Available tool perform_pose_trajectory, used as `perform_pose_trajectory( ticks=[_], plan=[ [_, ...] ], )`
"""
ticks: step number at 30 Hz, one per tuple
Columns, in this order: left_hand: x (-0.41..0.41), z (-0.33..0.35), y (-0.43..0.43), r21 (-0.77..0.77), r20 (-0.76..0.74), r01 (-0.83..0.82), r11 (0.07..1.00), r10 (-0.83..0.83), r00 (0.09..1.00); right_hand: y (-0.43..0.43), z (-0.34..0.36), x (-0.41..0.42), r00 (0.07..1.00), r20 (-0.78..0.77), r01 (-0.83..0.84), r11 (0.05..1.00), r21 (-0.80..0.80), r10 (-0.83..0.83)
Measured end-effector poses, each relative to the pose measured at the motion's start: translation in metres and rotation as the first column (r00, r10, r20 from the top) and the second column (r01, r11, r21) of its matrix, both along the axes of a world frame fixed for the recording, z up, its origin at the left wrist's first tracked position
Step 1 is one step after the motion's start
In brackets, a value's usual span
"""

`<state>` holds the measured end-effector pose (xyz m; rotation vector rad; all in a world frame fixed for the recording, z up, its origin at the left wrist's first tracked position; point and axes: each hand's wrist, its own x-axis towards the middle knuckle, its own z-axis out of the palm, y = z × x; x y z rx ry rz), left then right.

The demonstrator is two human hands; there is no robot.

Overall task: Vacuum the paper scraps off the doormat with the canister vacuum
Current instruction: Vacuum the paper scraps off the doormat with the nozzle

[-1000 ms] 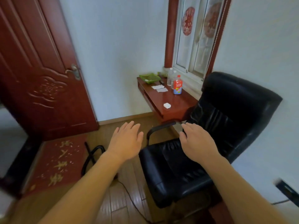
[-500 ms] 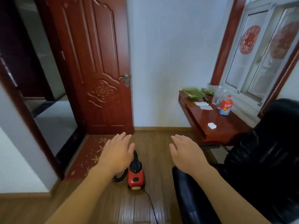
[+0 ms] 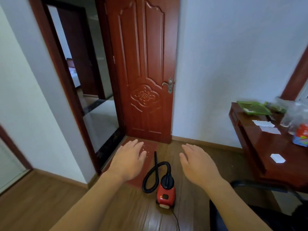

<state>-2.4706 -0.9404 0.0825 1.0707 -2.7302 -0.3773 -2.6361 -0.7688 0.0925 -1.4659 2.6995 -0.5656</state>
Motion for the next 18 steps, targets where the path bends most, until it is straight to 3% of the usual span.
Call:
perform_pose_trajectory(
  ticks=[4,18],
  plan=[
    [-0.031,0.001,-0.013,-0.044,-0.012,-0.034,0.998,0.034,0.999,-0.019,-0.004,-0.033,0.999,0.006,-0.044,0.999,0.019,0.043],
    [-0.082,-0.033,-0.082,0.025,0.01,-0.084,0.996,0.084,0.996,-0.087,-0.031,-0.096,0.999,0.013,-0.051,0.995,0.086,0.05]
  ],
)
